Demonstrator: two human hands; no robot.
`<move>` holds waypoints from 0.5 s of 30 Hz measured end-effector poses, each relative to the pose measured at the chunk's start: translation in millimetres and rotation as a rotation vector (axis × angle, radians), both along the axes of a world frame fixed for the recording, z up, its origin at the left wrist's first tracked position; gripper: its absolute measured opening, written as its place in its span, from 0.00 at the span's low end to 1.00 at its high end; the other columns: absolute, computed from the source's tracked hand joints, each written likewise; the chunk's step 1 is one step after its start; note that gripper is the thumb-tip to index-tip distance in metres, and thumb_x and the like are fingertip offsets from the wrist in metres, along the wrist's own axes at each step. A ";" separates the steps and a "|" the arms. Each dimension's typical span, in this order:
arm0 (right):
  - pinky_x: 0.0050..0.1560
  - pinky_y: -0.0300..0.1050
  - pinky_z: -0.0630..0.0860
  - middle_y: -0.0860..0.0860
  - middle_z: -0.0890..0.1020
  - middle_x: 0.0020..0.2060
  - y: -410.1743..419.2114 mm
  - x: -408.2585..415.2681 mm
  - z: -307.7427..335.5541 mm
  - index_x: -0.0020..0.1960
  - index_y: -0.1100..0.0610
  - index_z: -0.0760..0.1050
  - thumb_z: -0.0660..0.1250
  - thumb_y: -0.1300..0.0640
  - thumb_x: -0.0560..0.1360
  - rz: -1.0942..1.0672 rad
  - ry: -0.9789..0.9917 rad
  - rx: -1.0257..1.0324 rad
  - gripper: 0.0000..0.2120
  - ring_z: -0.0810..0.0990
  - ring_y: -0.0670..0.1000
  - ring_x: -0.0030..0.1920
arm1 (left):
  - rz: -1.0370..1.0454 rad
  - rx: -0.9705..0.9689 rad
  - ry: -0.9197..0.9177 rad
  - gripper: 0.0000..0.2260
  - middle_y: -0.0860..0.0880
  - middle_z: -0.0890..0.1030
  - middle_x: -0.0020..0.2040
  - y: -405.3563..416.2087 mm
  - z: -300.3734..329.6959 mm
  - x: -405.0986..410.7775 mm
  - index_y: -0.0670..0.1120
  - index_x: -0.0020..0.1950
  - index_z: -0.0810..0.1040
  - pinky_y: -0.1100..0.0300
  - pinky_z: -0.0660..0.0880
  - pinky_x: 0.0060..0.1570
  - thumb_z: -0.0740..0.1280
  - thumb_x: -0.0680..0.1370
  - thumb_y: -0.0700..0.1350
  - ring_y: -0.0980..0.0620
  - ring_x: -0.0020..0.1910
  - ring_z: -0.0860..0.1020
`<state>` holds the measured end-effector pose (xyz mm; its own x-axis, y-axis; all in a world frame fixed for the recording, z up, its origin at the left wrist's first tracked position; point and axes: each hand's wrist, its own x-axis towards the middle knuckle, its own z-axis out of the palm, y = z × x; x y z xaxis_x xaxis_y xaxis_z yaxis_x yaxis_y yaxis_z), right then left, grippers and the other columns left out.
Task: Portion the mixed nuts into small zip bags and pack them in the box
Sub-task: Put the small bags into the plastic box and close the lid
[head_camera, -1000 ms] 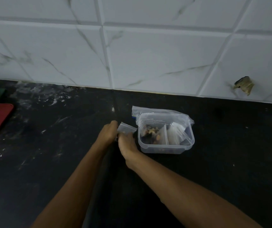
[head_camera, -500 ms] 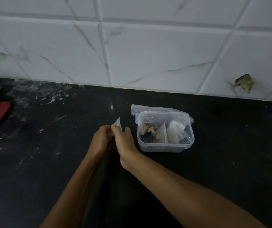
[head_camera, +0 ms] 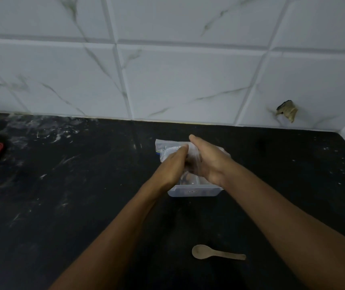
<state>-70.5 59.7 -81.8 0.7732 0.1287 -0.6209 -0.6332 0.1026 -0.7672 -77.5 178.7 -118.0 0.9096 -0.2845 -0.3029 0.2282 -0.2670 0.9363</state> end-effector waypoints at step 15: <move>0.62 0.58 0.73 0.62 0.74 0.66 13.9 32.0 -48.3 0.70 0.61 0.67 0.53 0.32 0.76 0.099 0.215 -0.035 0.37 0.74 0.65 0.64 | 0.098 0.058 0.458 0.39 0.40 0.75 0.68 -22.8 0.5 26.5 0.38 0.73 0.68 0.56 0.72 0.60 0.46 0.79 0.69 0.44 0.68 0.74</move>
